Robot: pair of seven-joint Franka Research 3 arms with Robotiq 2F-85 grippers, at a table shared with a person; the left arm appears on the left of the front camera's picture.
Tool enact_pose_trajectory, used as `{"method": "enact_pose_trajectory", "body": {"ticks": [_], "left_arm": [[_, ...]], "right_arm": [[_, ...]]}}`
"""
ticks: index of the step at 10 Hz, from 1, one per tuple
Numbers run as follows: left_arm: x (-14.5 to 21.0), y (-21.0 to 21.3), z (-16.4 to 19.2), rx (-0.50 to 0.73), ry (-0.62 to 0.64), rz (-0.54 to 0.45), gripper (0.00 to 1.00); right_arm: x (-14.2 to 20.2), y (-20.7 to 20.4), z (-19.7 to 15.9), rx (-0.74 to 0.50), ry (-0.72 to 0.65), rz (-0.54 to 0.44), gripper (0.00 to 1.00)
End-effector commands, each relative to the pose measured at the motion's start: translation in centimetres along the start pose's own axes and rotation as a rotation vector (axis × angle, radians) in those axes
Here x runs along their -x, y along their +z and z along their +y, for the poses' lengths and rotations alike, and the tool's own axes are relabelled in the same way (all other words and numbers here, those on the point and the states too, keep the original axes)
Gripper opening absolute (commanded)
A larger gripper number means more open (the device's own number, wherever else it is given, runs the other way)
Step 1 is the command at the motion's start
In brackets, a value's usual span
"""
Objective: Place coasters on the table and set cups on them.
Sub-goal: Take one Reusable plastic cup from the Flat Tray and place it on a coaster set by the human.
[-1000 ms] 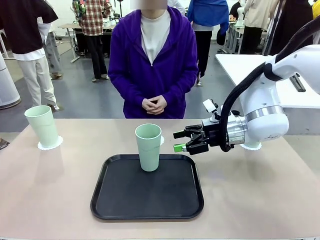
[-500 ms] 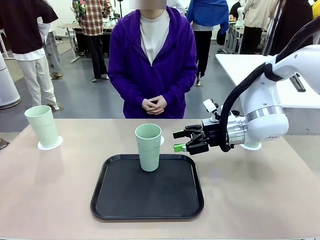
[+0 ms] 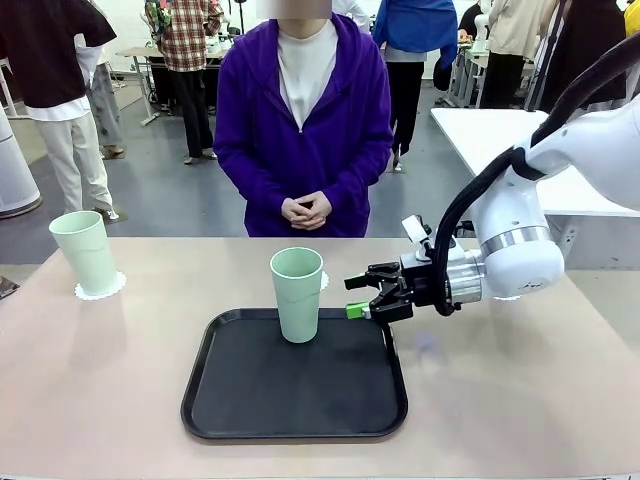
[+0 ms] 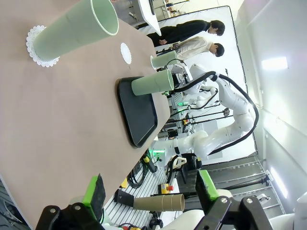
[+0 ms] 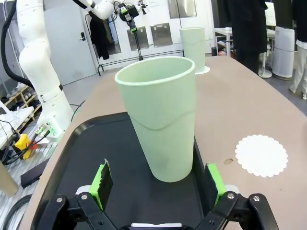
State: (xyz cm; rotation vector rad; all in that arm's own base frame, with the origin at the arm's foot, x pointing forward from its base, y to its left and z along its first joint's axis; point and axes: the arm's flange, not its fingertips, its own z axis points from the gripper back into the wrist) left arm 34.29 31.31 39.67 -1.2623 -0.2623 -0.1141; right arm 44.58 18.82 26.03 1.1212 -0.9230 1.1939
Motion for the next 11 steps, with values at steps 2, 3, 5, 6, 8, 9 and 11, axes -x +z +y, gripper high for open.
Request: {"method": "enact_pose_trajectory", "body": {"ticks": [2,3,5,6,8,9,11], "left_arm": [[0.0,0.1,-0.1,-0.003,-0.002,-0.003,1.0],[0.0,0.1,-0.1,-0.003,-0.002,-0.003,1.0],[0.0,0.1,-0.1,-0.003,-0.002,-0.003,1.0],[0.0,0.1,-0.1,-0.003,-0.002,-0.003,1.0],[0.0,0.1,-0.1,-0.003,-0.002,-0.003,1.0],[0.0,0.1,-0.1,-0.003,-0.002,-0.003,1.0],[0.0,0.1,-0.1,-0.003,-0.002,-0.003,1.0]], "right_arm": [[0.8,-2.5,-1.2,0.003,0.014,-0.026,1.0],[0.7,-3.1,-1.5,-0.004,0.021,-0.028,1.0],[0.5,-4.0,-1.8,-0.031,0.016,-0.042,1.0],[0.3,-4.4,-2.0,-0.038,0.025,-0.049,1.0],[0.2,-4.7,-2.1,-0.052,0.029,-0.061,1.0],[0.3,-5.0,-2.2,-0.057,0.031,-0.065,1.0],[0.8,-5.9,-2.2,-0.076,0.023,-0.054,1.0]]}}
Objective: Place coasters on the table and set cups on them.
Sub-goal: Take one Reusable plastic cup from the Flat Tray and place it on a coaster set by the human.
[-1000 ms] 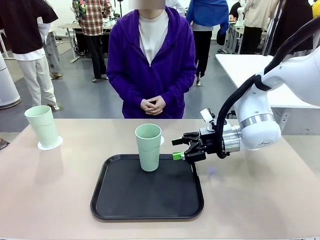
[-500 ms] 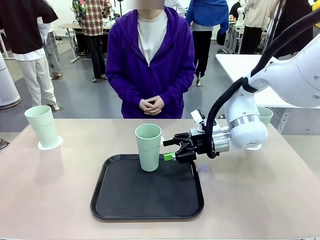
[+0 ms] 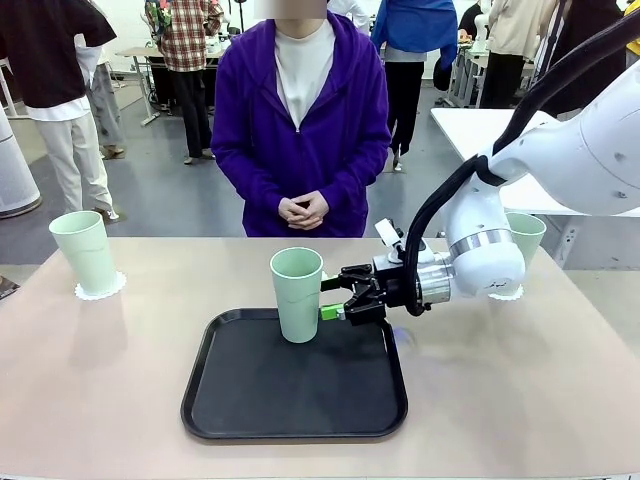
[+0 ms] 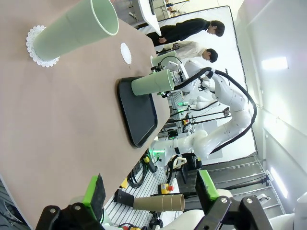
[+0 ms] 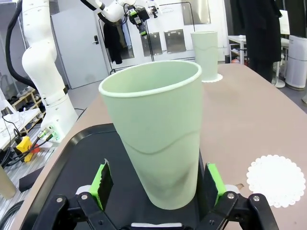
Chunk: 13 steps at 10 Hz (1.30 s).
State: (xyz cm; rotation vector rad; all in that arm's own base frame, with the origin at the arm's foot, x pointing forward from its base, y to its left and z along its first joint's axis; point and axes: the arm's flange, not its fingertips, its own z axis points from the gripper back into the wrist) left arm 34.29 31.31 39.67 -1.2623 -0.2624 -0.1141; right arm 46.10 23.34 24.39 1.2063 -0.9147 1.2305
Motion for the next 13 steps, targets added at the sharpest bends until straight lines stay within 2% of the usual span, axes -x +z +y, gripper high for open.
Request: {"method": "enact_pose_trajectory", "body": {"ticks": [1,8,13], "left_arm": [[0.0,0.1,-0.1,-0.003,-0.002,-0.003,1.0],[0.0,0.1,-0.1,-0.003,-0.002,-0.003,1.0],[0.0,0.1,-0.1,-0.003,-0.002,-0.003,1.0]], "right_arm": [[1.1,-1.6,-0.6,-0.005,0.015,0.0,1.0],[2.9,-3.5,-1.5,-0.039,0.013,0.021,1.0],[2.9,-5.3,-2.0,-0.059,0.018,0.028,1.0]]}}
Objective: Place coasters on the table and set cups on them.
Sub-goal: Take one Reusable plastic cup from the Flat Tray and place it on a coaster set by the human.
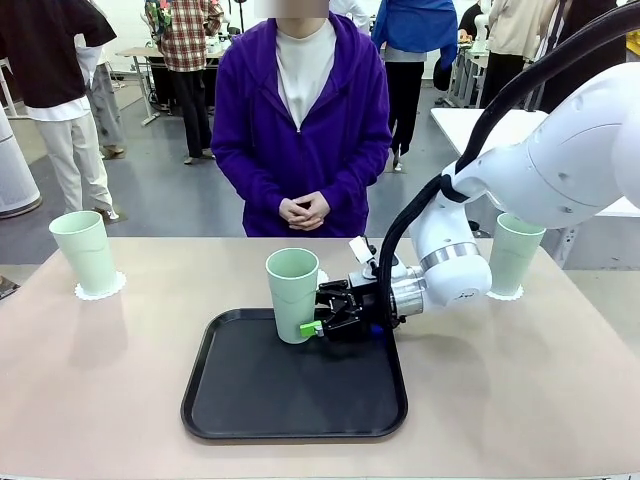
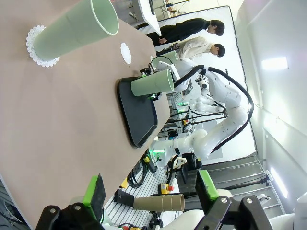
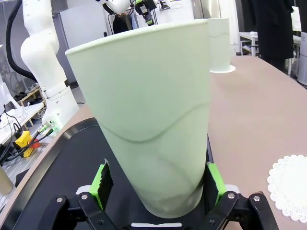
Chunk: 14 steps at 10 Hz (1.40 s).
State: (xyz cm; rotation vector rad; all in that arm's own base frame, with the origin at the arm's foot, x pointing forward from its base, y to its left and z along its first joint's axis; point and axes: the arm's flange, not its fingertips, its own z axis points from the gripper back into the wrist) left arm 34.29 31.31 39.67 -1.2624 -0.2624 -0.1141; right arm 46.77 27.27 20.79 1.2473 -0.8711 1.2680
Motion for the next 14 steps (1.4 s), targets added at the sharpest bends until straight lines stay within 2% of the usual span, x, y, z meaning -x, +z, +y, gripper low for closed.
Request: {"method": "enact_pose_trajectory", "body": {"ticks": [1,8,9,10,11,12,13,14], "left_arm": [[0.0,0.1,-0.1,-0.003,-0.002,-0.003,1.0],[0.0,0.1,-0.1,-0.003,-0.002,-0.003,1.0],[0.0,0.1,-0.1,-0.003,-0.002,-0.003,1.0],[0.0,0.1,-0.1,-0.003,-0.002,-0.003,1.0],[0.0,0.1,-0.1,-0.003,-0.002,-0.003,1.0],[0.0,0.1,-0.1,-0.003,-0.002,-0.003,1.0],[0.0,0.1,-0.1,-0.003,-0.002,-0.003,1.0],[0.0,0.1,-0.1,-0.003,-0.002,-0.003,1.0]], "right_arm": [[0.1,-1.3,-0.7,-0.001,0.027,0.021,1.0],[-0.7,-3.0,-1.2,-0.033,0.038,0.01,1.0],[-0.7,-2.9,-1.2,-0.035,0.04,0.013,0.4],[-0.7,-2.7,-1.1,-0.029,0.039,0.007,0.4],[-0.9,-2.6,-1.0,-0.024,0.039,0.006,0.0],[-1.4,-2.5,-0.5,-0.02,0.037,0.01,0.38],[-2.7,-2.0,0.3,-0.008,0.04,0.003,0.25],[-4.8,-1.4,1.3,-0.005,0.014,-0.005,0.26]]}}
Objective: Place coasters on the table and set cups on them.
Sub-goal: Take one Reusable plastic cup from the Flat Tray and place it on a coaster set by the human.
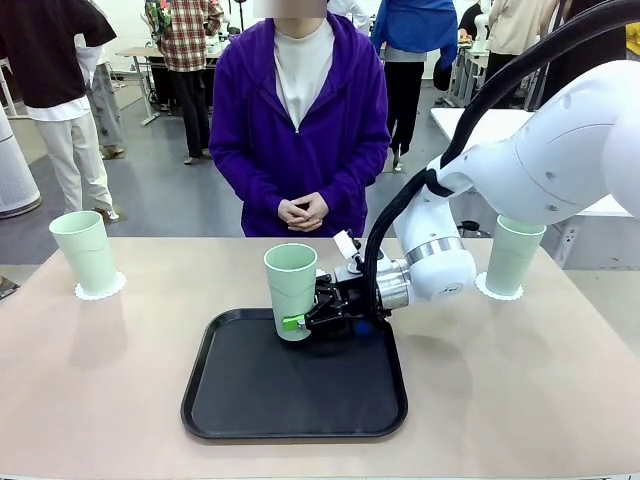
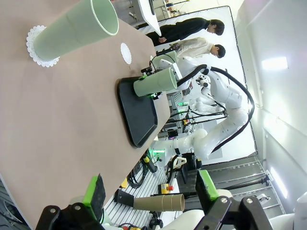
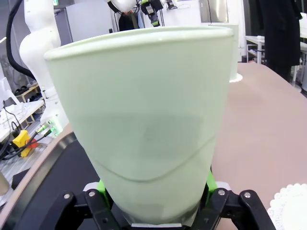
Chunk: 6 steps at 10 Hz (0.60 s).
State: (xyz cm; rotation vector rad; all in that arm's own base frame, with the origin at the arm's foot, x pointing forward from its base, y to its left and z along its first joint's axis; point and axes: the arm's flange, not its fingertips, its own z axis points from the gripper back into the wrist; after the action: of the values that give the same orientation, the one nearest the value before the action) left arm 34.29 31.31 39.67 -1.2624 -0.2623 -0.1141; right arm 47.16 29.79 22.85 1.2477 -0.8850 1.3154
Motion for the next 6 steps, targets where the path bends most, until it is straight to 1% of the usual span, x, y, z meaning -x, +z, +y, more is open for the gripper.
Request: {"method": "enact_pose_trajectory", "body": {"ticks": [1,3,5,6], "left_arm": [[0.0,0.1,-0.1,-0.003,-0.002,-0.003,1.0],[0.0,0.1,-0.1,-0.003,-0.002,-0.003,1.0],[0.0,0.1,-0.1,-0.003,-0.002,-0.003,1.0],[0.0,0.1,-0.1,-0.003,-0.002,-0.003,1.0]], "right_arm": [[-5.0,1.6,2.3,0.049,-0.018,0.005,0.26],[-10.3,3.4,3.2,0.072,0.004,0.008,0.26],[-14.0,4.2,3.3,0.086,0.002,0.022,0.26],[-15.1,4.4,3.3,0.092,-0.002,0.03,0.26]]}}
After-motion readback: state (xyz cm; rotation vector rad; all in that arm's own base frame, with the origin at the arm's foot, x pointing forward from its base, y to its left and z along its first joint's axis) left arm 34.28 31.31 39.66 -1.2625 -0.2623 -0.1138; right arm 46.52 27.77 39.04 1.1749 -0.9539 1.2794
